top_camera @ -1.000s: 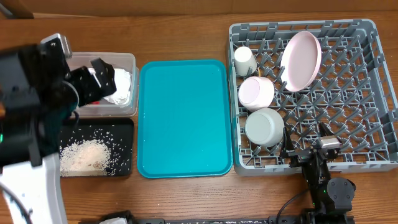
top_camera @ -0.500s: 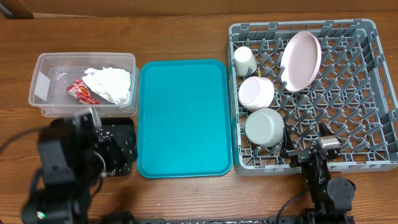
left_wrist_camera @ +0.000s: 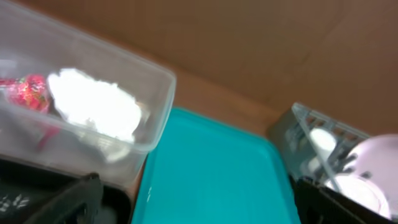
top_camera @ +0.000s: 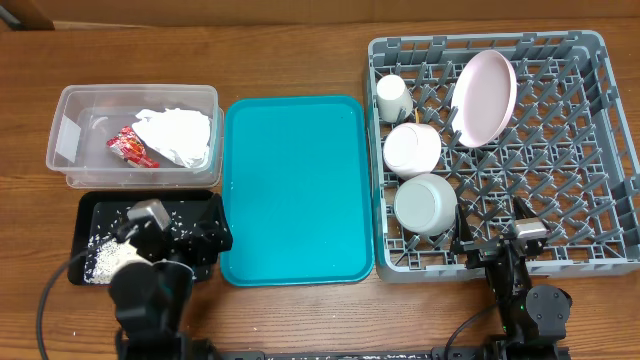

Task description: Sort waste into correct bins and load items into the dishwasher

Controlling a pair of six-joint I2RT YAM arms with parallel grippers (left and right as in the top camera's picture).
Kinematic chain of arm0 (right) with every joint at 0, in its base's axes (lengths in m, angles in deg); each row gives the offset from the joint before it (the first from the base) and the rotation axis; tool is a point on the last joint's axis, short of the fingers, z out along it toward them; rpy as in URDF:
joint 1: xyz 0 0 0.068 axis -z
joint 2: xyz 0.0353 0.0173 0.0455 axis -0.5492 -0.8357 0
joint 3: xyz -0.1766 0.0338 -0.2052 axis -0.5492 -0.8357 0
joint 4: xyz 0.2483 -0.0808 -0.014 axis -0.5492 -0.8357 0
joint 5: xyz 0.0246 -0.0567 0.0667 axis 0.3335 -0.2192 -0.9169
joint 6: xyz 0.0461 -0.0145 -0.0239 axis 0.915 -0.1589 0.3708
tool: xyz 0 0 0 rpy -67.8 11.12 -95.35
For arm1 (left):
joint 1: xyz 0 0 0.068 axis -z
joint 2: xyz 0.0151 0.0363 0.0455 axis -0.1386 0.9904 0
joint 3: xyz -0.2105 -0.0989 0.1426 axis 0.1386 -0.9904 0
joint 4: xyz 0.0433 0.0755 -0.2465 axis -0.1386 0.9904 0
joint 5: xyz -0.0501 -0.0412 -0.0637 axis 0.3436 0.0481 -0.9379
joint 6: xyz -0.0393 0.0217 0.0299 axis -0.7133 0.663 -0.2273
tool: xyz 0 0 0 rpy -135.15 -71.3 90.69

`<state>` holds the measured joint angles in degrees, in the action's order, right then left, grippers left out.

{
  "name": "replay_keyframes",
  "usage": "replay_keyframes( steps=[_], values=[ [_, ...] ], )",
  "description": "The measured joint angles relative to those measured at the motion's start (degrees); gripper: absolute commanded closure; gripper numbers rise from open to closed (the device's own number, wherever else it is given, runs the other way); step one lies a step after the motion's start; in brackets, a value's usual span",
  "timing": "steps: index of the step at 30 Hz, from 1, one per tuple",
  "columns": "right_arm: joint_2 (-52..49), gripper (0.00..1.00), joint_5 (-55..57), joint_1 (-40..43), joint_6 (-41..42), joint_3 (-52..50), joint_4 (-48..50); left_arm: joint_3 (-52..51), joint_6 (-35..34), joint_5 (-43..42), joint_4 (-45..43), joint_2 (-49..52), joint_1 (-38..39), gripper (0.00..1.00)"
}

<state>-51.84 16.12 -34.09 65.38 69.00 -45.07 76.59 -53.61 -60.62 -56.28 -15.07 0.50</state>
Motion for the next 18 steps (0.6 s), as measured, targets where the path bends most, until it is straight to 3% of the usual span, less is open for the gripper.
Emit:
replay_keyframes(
  steps=[6, 13, 18],
  values=[
    [0.0, 0.0, 0.0, 0.0, 0.0, 0.0, 0.0, -11.3, -3.6, -0.4, -14.5, -8.1, 0.0, 0.0],
    [0.0, 0.0, 0.0, 0.0, 0.0, 0.0, 0.0, -16.8, -3.3, -0.2, -13.8, -14.6, 0.0, 0.0],
    [0.0, 0.0, 0.0, 0.0, 0.0, 0.0, 0.0, -17.1, 4.7, -0.2, -8.9, -16.6, 2.3, 0.0]
  ],
)
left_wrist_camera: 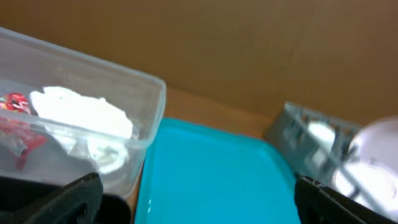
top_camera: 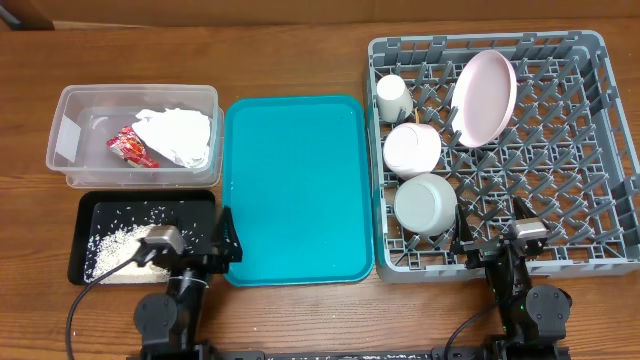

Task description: Sort waste into correct bins and load items into the dishwasher

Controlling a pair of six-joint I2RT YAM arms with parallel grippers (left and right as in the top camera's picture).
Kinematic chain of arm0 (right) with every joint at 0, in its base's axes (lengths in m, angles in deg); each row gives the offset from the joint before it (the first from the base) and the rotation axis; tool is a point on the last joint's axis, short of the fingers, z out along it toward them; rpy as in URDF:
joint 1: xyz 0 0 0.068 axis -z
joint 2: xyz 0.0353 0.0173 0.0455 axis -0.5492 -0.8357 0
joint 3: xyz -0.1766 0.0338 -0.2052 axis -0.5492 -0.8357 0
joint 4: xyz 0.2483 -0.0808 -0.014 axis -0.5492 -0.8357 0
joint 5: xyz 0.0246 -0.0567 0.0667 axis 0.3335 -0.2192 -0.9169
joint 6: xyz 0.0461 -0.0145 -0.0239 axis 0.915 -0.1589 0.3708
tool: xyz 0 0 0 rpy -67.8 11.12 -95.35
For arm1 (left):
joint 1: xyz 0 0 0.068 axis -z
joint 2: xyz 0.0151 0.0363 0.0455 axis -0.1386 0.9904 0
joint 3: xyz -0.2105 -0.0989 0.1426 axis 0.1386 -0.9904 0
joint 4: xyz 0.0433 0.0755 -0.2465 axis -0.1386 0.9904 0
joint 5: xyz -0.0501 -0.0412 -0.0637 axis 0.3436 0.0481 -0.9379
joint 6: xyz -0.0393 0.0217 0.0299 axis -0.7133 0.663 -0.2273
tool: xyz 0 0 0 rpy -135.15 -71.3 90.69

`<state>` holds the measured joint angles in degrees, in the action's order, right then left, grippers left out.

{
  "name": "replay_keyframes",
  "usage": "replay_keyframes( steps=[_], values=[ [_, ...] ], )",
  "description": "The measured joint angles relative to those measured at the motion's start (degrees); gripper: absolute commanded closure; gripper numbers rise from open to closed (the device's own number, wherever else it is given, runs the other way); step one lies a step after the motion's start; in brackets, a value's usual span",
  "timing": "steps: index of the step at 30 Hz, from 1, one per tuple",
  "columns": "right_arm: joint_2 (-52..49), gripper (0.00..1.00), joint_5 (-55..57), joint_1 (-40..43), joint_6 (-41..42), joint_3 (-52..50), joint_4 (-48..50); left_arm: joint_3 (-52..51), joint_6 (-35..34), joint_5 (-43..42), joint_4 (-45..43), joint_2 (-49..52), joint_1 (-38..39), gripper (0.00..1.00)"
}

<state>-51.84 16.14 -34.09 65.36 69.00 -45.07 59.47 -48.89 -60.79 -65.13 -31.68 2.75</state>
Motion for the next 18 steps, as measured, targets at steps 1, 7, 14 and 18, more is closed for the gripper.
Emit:
replay_keyframes(
  steps=[1, 7, 14, 18],
  values=[
    [0.0, 0.0, 0.0, 0.0, 0.0, 0.0, 0.0, -0.1, 2.3, 0.0, 0.2, 0.0, 0.6, 0.0],
    [0.0, 0.0, 0.0, 0.0, 0.0, 0.0, 0.0, -0.1, 16.0, 0.0, 0.2, -0.1, 2.6, 0.0],
    [0.0, 0.0, 0.0, 0.0, 0.0, 0.0, 0.0, -0.1, 21.7, 1.4, 0.4, -0.1, 2.6, 0.0],
    [0.0, 0.0, 0.0, 0.0, 0.0, 0.0, 0.0, -0.1, 22.4, 4.0, 0.7, -0.1, 2.6, 0.0]
  ],
)
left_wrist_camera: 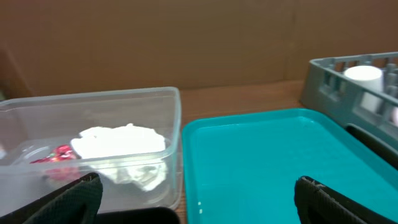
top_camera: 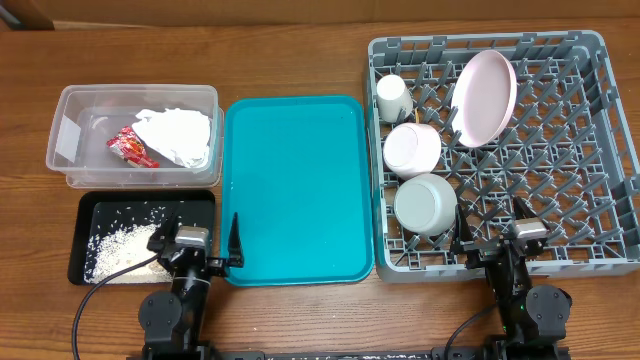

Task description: Sort waste into correct bins and load items into the dishwasher

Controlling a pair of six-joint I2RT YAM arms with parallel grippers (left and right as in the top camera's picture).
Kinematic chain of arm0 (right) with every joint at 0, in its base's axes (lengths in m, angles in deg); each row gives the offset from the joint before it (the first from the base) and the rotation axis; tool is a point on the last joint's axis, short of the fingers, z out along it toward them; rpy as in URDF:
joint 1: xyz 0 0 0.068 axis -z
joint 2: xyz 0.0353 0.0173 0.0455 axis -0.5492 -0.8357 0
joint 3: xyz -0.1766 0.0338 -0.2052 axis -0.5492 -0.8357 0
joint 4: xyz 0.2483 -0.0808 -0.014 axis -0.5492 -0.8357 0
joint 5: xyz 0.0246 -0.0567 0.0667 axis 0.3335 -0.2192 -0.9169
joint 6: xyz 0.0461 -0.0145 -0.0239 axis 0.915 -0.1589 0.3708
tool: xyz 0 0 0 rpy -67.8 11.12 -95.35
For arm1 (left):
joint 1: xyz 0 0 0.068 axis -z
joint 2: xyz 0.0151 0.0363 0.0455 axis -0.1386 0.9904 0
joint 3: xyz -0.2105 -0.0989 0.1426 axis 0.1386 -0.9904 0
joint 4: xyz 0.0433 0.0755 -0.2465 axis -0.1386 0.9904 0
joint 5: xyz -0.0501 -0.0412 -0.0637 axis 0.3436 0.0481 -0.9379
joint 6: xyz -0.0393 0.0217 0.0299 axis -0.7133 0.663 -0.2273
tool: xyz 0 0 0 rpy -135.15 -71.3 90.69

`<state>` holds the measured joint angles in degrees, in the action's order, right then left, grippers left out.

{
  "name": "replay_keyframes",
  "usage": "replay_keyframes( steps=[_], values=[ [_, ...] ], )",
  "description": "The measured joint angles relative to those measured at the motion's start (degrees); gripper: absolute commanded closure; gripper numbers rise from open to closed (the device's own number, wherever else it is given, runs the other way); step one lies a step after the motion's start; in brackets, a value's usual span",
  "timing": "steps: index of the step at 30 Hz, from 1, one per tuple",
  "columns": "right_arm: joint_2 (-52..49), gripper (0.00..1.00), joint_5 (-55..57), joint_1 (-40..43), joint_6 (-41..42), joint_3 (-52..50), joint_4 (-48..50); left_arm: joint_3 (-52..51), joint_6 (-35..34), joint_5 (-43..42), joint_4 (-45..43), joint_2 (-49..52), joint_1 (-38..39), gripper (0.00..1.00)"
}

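Note:
My left gripper (left_wrist_camera: pixel 198 200) is open and empty, with one finger (left_wrist_camera: pixel 74 200) low at the left and the other low at the right. In the overhead view the left gripper (top_camera: pixel 195 256) sits low at the table's front, between the black rice tray (top_camera: pixel 95 212) and the teal tray (top_camera: pixel 300 190). A clear bin (top_camera: pixel 70 150) holds white tissue (top_camera: pixel 178 132) and a red wrapper (top_camera: pixel 132 147). The grey dish rack (top_camera: pixel 590 150) carries a pink plate (top_camera: pixel 484 96), a white cup (top_camera: pixel 393 97) and two bowls (top_camera: pixel 412 148). My right gripper (top_camera: pixel 497 250) rests at the rack's front edge.
Rice grains (top_camera: pixel 120 248) lie in the black tray. The teal tray (left_wrist_camera: pixel 273 155) has nothing on it. The clear bin (left_wrist_camera: pixel 93 149) and the rack's corner (left_wrist_camera: pixel 348 74) flank it in the left wrist view. Bare wood runs along the back.
My left gripper has shifted slightly right along the front edge, off the rice tray's corner. Its camera now looks level across the table instead of tilted. The right arm has not moved.
At first my left arm stood over the rice tray, covering part of it. Then it was drawn back to the tray's front right corner. Now it sits low between the two trays, open throughout. The bins, the rack and the right arm stayed unchanged.

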<state>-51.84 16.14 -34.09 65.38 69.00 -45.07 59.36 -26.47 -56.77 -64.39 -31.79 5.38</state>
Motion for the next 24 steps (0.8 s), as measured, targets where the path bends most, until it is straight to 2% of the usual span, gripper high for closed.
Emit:
replay_keyframes(
  steps=[8, 15, 24],
  values=[
    [0.0, 0.0, 0.0, 0.0, 0.0, 0.0, 0.0, 0.0, 0.4, 7.1, 0.6, 0.0, 0.0, 0.0],
    [0.0, 0.0, 0.0, 0.0, 0.0, 0.0, 0.0, 0.0, -4.8, 12.6, 0.3, 0.0, 0.3, 0.0],
    [0.0, 0.0, 0.0, 0.0, 0.0, 0.0, 0.0, 0.0, -7.1, 13.5, 0.3, 0.0, 0.4, 0.0]
  ],
)
